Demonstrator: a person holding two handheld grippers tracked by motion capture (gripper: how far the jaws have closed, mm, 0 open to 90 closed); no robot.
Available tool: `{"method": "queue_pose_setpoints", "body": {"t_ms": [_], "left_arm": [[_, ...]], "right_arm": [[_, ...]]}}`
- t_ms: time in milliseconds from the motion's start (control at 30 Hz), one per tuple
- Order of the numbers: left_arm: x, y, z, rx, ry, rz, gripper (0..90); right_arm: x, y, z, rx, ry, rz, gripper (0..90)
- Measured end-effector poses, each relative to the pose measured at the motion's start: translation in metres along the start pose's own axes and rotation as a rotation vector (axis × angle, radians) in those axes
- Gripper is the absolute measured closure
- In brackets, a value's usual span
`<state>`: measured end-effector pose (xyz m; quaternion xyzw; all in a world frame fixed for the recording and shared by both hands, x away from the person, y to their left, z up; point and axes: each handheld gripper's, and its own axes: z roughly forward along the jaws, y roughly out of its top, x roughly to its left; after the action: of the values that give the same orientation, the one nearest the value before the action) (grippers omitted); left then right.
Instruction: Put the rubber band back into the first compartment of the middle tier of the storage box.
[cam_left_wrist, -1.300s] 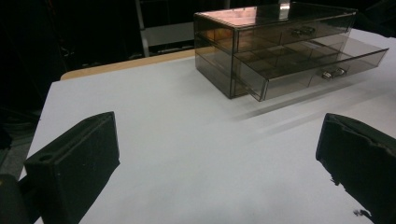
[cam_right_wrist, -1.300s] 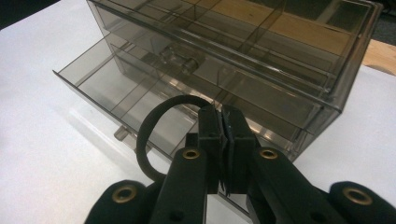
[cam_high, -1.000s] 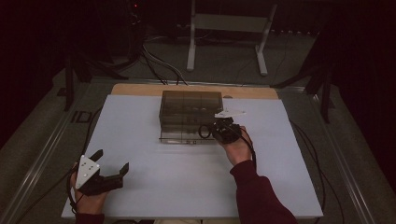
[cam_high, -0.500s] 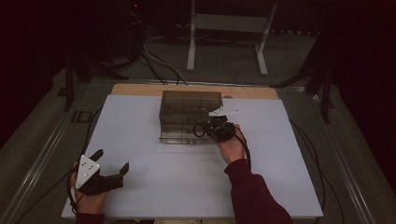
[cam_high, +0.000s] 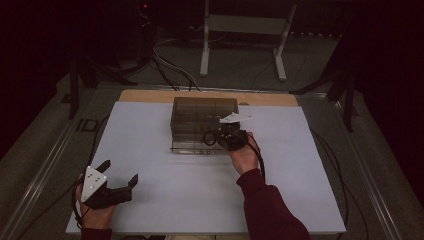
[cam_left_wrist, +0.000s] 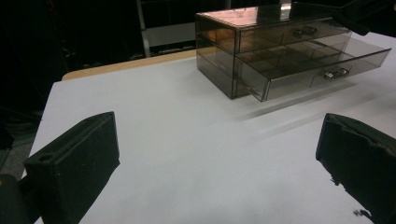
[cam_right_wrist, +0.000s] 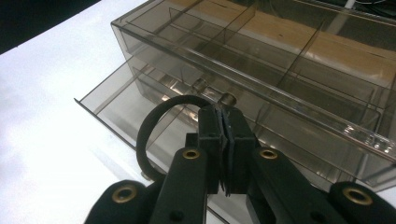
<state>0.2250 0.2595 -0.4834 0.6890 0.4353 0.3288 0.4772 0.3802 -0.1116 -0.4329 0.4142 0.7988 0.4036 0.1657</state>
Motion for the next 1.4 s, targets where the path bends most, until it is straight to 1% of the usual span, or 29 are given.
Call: {"method": "queue_pose_setpoints", "body": {"t_ms": [200,600,1000,1100,1400], "left_arm": [[0.000,0.000,0.000,0.000,0.001,0.002,0.2],[0.000,0.000,0.001,0.005,0.003,0.006,0.2],[0.001,-0.001,0.001,0.004,0.008,0.005,0.3],[0.001,-0.001,0.001,0.004,0.007,0.007,0.2],[0.001,-0.001,0.001,0.002,0.005,0.006,0.2]], "right_arm": [[0.003,0.003,0.003,0.000,0.005,-0.005,88.2],[0.007,0.009,0.005,-0.011,0.008,0.005,88.2],[0.014,0.014,0.014,-0.013,0.022,0.011,88.2],[0.016,0.015,0.016,-0.016,0.024,0.005,88.2],[0.017,0.017,0.021,-0.016,0.023,0.008,88.2]]}}
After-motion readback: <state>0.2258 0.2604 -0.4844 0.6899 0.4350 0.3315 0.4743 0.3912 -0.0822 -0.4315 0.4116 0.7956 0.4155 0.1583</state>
